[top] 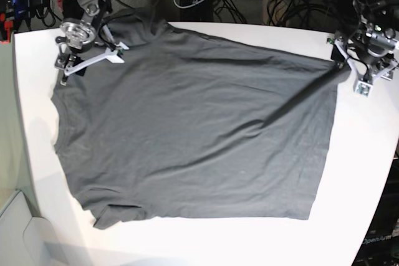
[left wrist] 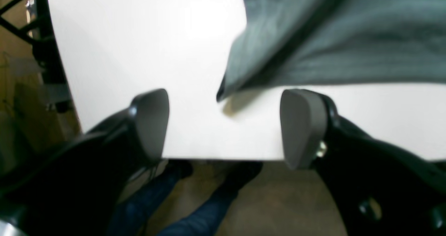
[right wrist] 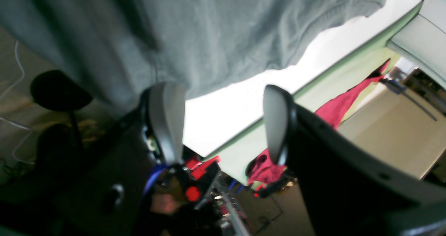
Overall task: Layout the t-shirt on the table in an organized manner, then fold the t-shirt properly
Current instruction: 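Release the corner with the right gripper and reposition it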
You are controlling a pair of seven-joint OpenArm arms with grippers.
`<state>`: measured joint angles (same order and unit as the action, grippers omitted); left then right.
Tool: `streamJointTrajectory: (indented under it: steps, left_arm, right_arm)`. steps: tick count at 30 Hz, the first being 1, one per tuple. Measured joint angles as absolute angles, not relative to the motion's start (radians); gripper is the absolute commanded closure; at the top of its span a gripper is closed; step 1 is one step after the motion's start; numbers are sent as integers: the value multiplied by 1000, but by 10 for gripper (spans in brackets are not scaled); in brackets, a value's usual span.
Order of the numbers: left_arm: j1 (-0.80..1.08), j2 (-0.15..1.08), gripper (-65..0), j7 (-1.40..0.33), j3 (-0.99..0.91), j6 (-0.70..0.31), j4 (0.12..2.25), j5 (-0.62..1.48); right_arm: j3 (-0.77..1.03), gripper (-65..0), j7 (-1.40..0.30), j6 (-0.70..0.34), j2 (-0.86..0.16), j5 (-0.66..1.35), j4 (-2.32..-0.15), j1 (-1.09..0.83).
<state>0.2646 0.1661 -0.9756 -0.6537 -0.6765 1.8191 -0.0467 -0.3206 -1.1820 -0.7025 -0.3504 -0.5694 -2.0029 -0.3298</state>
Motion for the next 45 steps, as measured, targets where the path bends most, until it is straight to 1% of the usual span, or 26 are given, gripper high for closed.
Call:
streamJointTrajectory:
  steps: [4,7,10,17,21,28,35,40,45]
  left_arm:
    - [274,164,-479,-993,-654,-680,1800,-51]
    - [268,166,-477,-987,-656,-677,1801,-51]
    - [290,165,-477,-981,-654,-678,1806,-43]
    - [295,163,-477,-988,-654,-678,1838,-46]
    - [298,157,-478,-996,-655,-678,1851,-47]
    - [298,157,-481,-992,-654,-678,1853,-47]
    - [297,152,-482,-992,-654,-678,1852,-36]
    - [322,141,-482,-988,-655,-677,1855,-36]
    - [356,92,-482,-991,-657,-678,1845,-39]
  right_arm:
    - [-323,-362,-1121,-702,-279,-561,-1950,-274]
    - [-302,-362,-1125,-702,-243,-562,-1899,-261]
    - [-260,-362,-1081,-702,-221,-566,-1847,-265]
    - [-109,-362,-913,-653,-224,-627,-1708,-228]
    - [-33,-362,-832,-645,-256,-624,-1674,-225]
    - [-12,-362,-845,-646,-283,-622,-1665,-225]
    - [-19,-364,-937,-703,-271,-567,-1806,-276]
    - [-23,-364,-981,-702,-270,-569,-1901,-266]
    - [-24,-365,-980,-703,-270,-569,-1908,-272]
